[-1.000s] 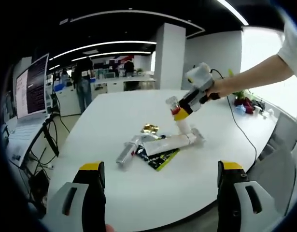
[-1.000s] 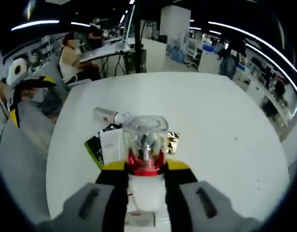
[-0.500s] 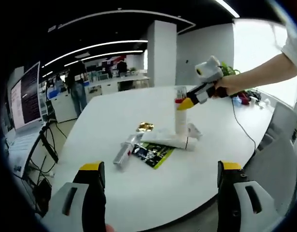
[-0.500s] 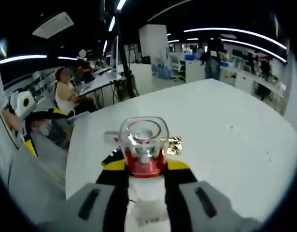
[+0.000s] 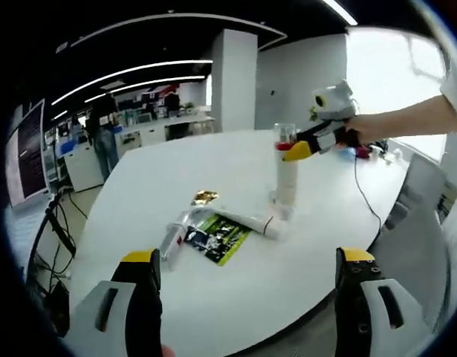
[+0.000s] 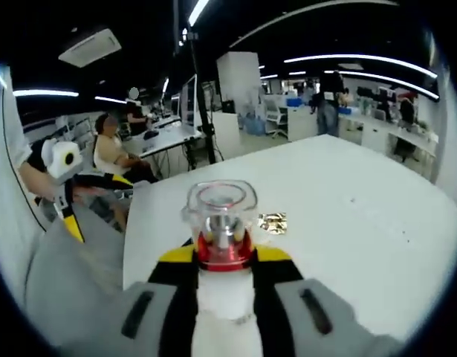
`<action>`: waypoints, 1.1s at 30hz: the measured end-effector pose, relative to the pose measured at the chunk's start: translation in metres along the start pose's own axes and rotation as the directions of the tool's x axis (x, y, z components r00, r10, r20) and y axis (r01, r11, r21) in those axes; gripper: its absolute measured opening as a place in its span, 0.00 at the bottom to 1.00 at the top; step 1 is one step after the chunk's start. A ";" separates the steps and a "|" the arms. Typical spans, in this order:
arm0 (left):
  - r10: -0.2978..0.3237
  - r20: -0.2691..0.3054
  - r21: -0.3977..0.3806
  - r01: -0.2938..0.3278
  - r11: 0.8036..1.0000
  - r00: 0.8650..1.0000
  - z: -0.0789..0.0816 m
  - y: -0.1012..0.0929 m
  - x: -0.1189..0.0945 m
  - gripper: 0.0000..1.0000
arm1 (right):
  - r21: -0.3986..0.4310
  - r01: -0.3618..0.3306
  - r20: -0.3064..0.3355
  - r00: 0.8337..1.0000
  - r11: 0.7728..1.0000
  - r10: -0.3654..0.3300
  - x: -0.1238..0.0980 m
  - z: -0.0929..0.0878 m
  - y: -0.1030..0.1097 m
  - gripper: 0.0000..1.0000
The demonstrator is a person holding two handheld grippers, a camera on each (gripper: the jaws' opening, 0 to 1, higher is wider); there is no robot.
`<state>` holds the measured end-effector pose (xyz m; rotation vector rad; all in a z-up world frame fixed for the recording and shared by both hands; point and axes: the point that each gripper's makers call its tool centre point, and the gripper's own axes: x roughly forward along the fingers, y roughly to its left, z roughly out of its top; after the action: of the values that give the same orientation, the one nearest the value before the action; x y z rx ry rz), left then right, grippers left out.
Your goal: Arrange the skincare products in the storage area until every visible bottle or jar stands upright without overlapping.
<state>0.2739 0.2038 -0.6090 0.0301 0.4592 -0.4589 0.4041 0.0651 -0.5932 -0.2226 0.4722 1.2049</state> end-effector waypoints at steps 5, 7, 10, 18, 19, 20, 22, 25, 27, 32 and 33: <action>-0.169 0.035 0.067 0.166 0.984 0.985 0.030 -0.038 0.025 0.93 | -0.022 -0.028 0.018 0.999 0.999 0.028 -0.013 0.004 0.014 0.27; -0.247 0.052 0.100 0.241 0.965 0.968 0.042 -0.054 0.037 0.88 | -0.032 -0.052 0.024 0.998 0.998 0.053 -0.019 0.007 0.022 0.27; -0.354 0.037 0.152 0.345 0.926 0.935 0.051 -0.077 0.051 0.81 | -0.054 -0.085 0.030 0.996 0.995 0.087 -0.027 0.012 0.035 0.27; -0.536 0.069 0.214 0.513 0.832 0.841 0.076 -0.116 0.071 0.64 | -0.085 -0.172 0.063 0.982 0.981 0.177 -0.044 0.026 0.067 0.27; -0.546 0.071 0.217 0.521 0.825 0.835 0.079 -0.118 0.073 0.64 | -0.088 -0.179 0.067 0.980 0.980 0.185 -0.045 0.027 0.070 0.27; -0.556 0.069 0.230 0.529 0.817 0.828 0.081 -0.120 0.074 0.63 | -0.091 -0.186 0.070 0.979 0.978 0.192 -0.045 0.028 0.072 0.27; -0.565 0.050 0.261 0.535 0.804 0.824 0.082 -0.123 0.079 0.61 | -0.093 -0.196 0.076 0.976 0.976 0.203 -0.045 0.028 0.076 0.27; -0.586 0.036 0.293 0.553 0.780 0.809 0.082 -0.126 0.085 0.54 | -0.092 -0.209 0.085 0.972 0.974 0.217 -0.045 0.027 0.080 0.27; -0.602 0.011 0.329 0.566 0.756 0.798 0.079 -0.131 0.088 0.48 | -0.089 -0.217 0.088 0.970 0.972 0.225 -0.043 0.024 0.081 0.27; -0.646 0.006 0.333 0.608 0.721 0.763 0.078 -0.140 0.093 0.44 | -0.074 -0.235 0.091 0.966 0.969 0.241 -0.043 0.012 0.081 0.27; -0.651 0.003 0.332 0.613 0.717 0.759 0.077 -0.141 0.093 0.43 | -0.074 -0.238 0.092 0.965 0.968 0.244 -0.043 0.011 0.081 0.27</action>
<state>0.3191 0.0280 -0.5695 0.1548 0.2591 -1.2150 0.3188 0.0617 -0.5569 -0.1601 0.3811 1.4637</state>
